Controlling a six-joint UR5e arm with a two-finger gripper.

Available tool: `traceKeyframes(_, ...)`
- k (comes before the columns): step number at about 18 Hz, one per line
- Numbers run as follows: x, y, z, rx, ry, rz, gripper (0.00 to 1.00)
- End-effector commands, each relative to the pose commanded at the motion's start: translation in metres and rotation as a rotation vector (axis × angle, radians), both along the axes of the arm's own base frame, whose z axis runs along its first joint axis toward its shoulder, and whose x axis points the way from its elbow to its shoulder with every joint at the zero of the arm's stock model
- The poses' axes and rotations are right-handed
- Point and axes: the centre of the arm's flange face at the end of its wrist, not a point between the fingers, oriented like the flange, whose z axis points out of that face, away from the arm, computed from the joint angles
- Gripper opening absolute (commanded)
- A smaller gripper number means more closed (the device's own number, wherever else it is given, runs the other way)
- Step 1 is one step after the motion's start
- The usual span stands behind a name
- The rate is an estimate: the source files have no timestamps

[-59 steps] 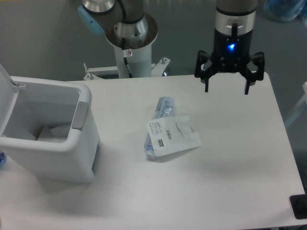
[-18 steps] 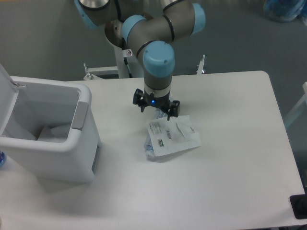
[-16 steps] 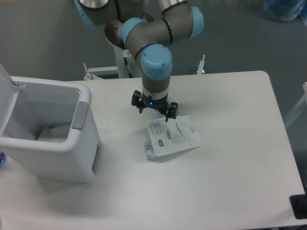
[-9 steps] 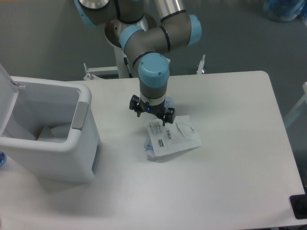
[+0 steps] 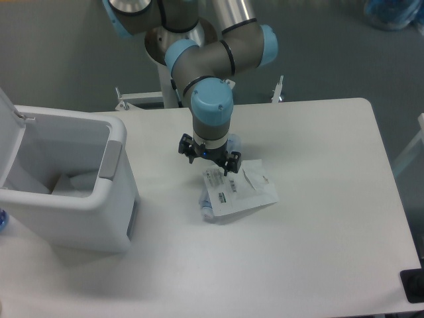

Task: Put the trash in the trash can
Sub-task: 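Lower the gripper onto the paper packet and close on it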

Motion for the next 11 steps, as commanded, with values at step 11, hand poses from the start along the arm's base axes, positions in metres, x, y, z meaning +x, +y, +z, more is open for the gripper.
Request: traceKeyframes(11,-0.0018,0.0032,-0.0085,-0.024,0.000,-0.007,1.00)
